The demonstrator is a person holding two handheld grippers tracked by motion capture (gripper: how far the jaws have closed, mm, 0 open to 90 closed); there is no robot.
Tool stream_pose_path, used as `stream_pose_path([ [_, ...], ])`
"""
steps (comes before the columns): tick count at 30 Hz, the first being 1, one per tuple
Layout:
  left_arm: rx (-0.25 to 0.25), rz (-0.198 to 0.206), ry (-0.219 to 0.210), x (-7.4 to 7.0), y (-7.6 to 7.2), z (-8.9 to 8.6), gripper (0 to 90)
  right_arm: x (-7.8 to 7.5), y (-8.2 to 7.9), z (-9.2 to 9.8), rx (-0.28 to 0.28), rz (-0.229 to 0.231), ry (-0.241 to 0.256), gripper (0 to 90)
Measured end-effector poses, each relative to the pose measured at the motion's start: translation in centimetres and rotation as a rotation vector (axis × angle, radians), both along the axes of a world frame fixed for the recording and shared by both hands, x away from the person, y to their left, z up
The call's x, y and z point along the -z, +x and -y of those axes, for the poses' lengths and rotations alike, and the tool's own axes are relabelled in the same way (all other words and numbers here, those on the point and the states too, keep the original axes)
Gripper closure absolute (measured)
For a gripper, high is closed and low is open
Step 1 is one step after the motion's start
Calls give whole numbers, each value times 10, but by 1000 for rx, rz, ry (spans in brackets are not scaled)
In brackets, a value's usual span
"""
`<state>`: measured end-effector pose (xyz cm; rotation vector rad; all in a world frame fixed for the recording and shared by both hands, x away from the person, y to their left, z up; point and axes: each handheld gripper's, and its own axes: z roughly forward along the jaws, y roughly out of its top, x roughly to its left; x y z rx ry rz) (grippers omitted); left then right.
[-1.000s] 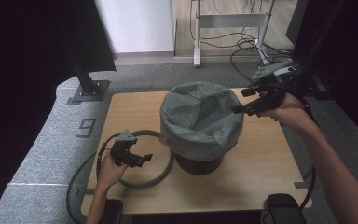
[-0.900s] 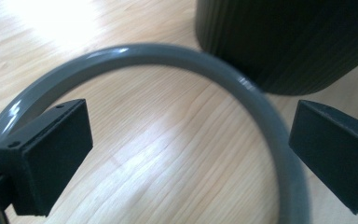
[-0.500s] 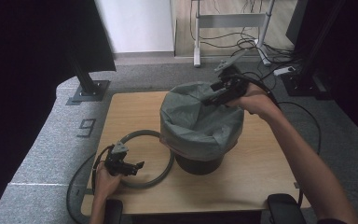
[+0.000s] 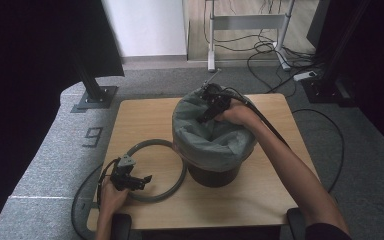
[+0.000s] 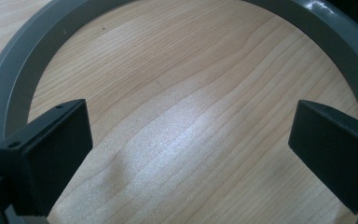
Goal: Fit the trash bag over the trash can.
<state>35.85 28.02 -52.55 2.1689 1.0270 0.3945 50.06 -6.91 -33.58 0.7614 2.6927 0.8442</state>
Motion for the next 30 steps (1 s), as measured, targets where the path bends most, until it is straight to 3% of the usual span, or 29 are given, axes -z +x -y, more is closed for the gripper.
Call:
stream_pose_path([
  [3,1,-2,5,2,0,-1,0,11,3,-3,-28,-28,-41,145],
  [8,6,-9,19,7,1,-1,0,7,-1,-1,-29,-19,-53,153],
  [11,7,-17,29,10,2,-1,0,-13,-12,6,-37,18,7,153],
  [15,8,-26,40,14,3,0,0,-40,-37,10,-111,39,95,153],
  [17,11,-28,43,14,3,0,0,-43,-51,5,-165,25,114,149],
  [20,14,-29,39,14,3,1,0,-31,-64,-10,-224,2,56,148],
  [22,14,-30,38,15,3,0,0,-18,-66,-22,-232,-16,30,146],
  [24,17,-32,36,15,2,0,0,-4,-65,-33,-231,-31,20,148],
  [27,23,-35,32,15,3,0,0,16,-59,-44,-216,1,-43,139],
  [30,34,-40,35,16,4,1,0,31,-54,-50,-226,-19,-101,136],
])
